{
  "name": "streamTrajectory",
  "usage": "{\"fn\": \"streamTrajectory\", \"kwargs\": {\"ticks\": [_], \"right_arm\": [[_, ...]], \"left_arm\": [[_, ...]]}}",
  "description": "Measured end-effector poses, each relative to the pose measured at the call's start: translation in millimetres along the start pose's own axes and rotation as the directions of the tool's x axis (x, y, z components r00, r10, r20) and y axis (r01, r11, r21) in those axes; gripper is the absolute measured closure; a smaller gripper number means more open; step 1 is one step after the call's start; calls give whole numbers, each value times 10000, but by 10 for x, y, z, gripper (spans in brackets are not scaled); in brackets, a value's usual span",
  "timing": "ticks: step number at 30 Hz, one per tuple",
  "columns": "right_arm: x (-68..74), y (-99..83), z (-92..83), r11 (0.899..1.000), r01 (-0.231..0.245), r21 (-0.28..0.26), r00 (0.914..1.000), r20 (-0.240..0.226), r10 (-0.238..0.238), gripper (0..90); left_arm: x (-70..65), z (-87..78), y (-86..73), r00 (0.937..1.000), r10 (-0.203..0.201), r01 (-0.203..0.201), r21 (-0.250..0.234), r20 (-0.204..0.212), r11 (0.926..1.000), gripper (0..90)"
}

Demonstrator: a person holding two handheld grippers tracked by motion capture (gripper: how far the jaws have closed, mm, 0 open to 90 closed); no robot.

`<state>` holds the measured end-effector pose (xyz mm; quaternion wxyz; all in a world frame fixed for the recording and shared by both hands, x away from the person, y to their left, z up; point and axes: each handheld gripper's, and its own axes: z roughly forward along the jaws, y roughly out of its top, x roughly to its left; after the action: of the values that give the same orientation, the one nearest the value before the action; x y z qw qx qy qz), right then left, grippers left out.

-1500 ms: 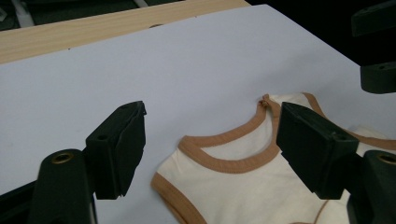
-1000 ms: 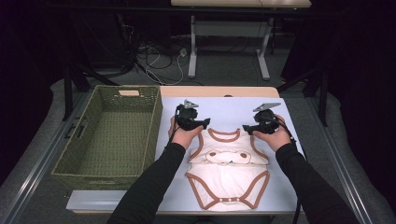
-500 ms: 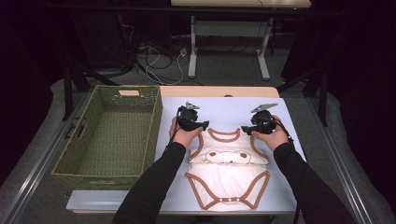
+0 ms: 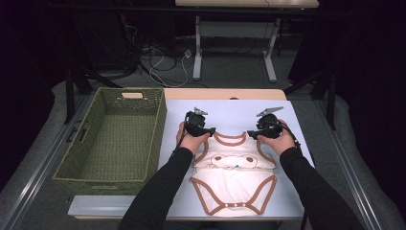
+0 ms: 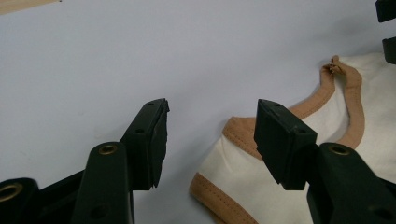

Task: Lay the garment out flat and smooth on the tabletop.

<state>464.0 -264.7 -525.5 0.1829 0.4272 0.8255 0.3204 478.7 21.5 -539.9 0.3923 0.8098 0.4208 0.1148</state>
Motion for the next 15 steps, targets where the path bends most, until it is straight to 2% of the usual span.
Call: {"fn": "streamTrajectory", "kwargs": {"ticks": [10, 15], "right_arm": [[-8, -21, -3, 9998, 188, 89, 9997, 177, -190, 450], [-25, -23, -17, 9996, 263, -39, 9994, 221, -263, 455]], "left_arm": [[16, -6, -1, 9998, -170, 167, 300, 104, 9994, 520], [19, 4, -1, 9996, -222, 212, 499, 192, 9985, 553]]}}
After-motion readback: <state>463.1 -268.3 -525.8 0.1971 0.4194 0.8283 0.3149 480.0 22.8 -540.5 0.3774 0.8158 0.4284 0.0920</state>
